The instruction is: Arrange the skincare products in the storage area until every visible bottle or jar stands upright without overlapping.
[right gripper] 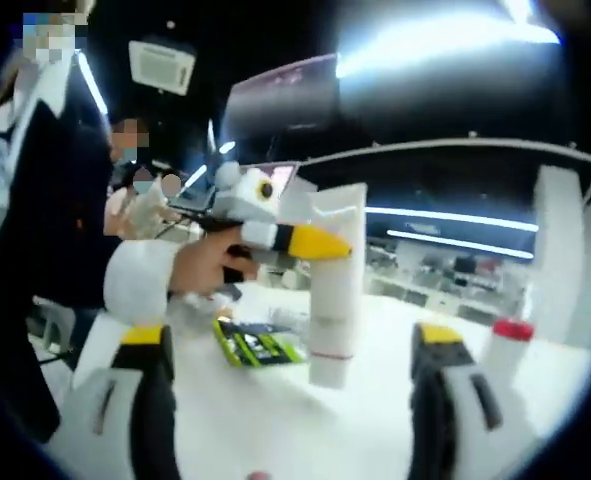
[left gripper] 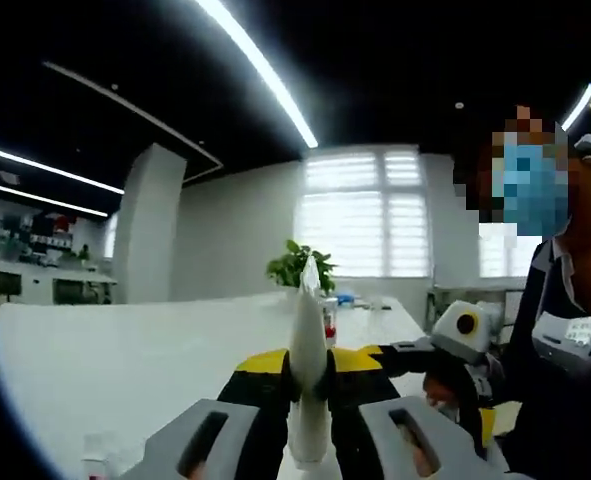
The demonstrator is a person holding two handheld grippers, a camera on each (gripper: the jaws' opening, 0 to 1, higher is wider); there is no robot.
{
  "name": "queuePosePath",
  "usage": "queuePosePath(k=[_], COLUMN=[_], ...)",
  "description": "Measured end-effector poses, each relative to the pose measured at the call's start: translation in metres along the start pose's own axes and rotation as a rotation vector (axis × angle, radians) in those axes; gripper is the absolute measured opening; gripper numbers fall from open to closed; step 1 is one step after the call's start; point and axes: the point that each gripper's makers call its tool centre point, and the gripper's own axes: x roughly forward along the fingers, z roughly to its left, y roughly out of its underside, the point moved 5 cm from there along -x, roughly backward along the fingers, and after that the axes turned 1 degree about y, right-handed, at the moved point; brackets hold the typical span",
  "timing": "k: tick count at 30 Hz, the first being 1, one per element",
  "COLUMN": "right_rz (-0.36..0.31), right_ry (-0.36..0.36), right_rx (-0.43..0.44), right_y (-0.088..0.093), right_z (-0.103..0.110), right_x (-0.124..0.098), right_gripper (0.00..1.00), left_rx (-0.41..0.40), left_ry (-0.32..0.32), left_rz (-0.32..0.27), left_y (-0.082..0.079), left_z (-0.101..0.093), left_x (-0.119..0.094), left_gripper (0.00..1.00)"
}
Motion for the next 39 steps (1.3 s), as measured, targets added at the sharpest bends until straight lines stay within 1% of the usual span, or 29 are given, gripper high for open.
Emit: queuePosePath(k=[3,7,12,15,16,18,20,22,23,24,25,26,27,31,39], right_rz=[-0.005,-0.004,0.014,0.023,0.041,0.033,0.037,0.049,0.08,0.043,0.106,0.084,0.048,0.048,0.052], right_ry=[-0.005,-0.006,0.024,0.056,0.063,0.075,0.1,0.123,0.128,0.131,0.14,0.136,0.13,0.134,0.13], right_rx=[0.004,0.035,0.049,0.069,0.088,0.108,0.118,0.102,0.08,0.048,0.078,0.102,0.131,0.147,0.145], right_y=[-0.001,0.0,0.004,0.008,0.011,0.011,0.013,0.017,0.021,0.02,0.027,0.025,0.02,0.02,0.02], right_z=[0.001,0.0,-0.005,-0.009,-0.009,-0.011,-0.013,-0.015,-0.016,-0.017,-0.017,-0.018,-0.019,-0.023,-0.022], right_x=[-0.007,-0.013,-0.022,-0.03,-0.033,-0.038,-0.043,-0.048,-0.051,-0.052,-0.056,-0.057,-0.056,-0.058,-0.06], right_gripper=[1.0,1.0,1.0,1.0,1.0,1.0,1.0,1.0,1.0,1.0,1.0,1.0,1.0,1.0,1.0], left_rx=[-0.003,0.015,0.011,0.039,0.046,0.078,0.089,0.095,0.101,0.105,0.104,0.103,0.102,0.093,0.098], left_ry=[0.022,0.03,0.038,0.042,0.047,0.067,0.084,0.093,0.105,0.112,0.119,0.124,0.128,0.133,0.145], left_rz=[0.011,0.041,0.056,0.093,0.102,0.121,0.133,0.143,0.148,0.152,0.156,0.158,0.157,0.154,0.159], left_y=[0.003,0.005,0.006,0.01,0.011,0.013,0.014,0.014,0.015,0.015,0.015,0.015,0.016,0.015,0.014], left_z=[-0.002,-0.003,-0.002,-0.002,-0.001,-0.002,-0.002,-0.002,-0.003,-0.002,-0.002,-0.002,-0.002,0.001,0.004], left_x=[0.011,0.017,0.022,0.028,0.031,0.035,0.042,0.047,0.05,0.053,0.055,0.058,0.059,0.063,0.071], left_gripper=[0.12,0.12,0.12,0.12,0.12,0.12,0.12,0.12,0.12,0.12,0.12,0.12,0.12,0.12,0.12])
